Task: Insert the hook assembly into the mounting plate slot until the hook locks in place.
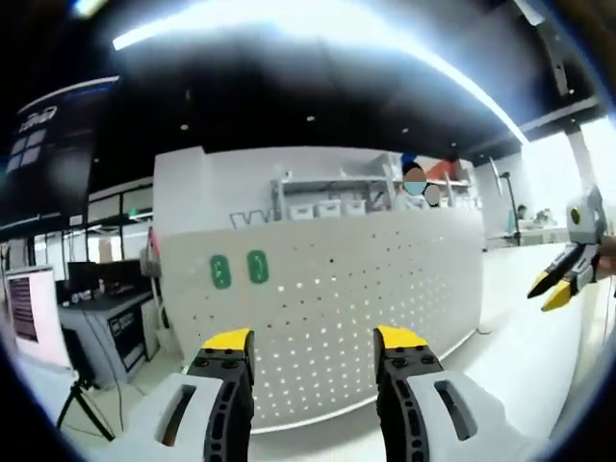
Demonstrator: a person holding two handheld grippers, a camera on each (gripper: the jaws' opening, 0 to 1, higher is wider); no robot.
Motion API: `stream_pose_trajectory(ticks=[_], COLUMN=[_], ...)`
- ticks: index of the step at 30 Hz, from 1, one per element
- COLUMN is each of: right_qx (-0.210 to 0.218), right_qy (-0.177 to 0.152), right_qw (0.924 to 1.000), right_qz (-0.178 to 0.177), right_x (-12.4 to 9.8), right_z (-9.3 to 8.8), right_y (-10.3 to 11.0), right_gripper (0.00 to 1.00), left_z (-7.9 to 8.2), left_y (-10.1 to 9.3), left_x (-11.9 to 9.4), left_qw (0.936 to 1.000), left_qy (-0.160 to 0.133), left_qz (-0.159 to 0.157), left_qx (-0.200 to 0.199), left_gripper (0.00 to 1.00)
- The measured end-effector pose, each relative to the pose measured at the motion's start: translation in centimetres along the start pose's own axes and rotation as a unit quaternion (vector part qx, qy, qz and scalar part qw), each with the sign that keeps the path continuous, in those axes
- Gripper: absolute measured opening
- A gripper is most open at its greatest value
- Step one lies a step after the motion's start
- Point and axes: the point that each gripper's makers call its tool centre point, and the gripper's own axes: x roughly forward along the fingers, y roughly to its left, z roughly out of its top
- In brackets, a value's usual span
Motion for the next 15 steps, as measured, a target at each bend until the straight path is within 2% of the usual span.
stream_pose_trajectory(ticks=[15], right_qx=[-0.007], right_qy=[0.012], right_qw=[0.9998], right_qz=[0.016], right_x=[1.0], right_z=[-0.4], right_y=[0.8], right_gripper=[0.27], left_z=[-2.7], left_y=[-1.2], left_x=[-4.2], left_qw=[0.9993], left_qy=[0.022], left_qz=[0.007], left_qx=[-0.030], left_gripper=[0.51])
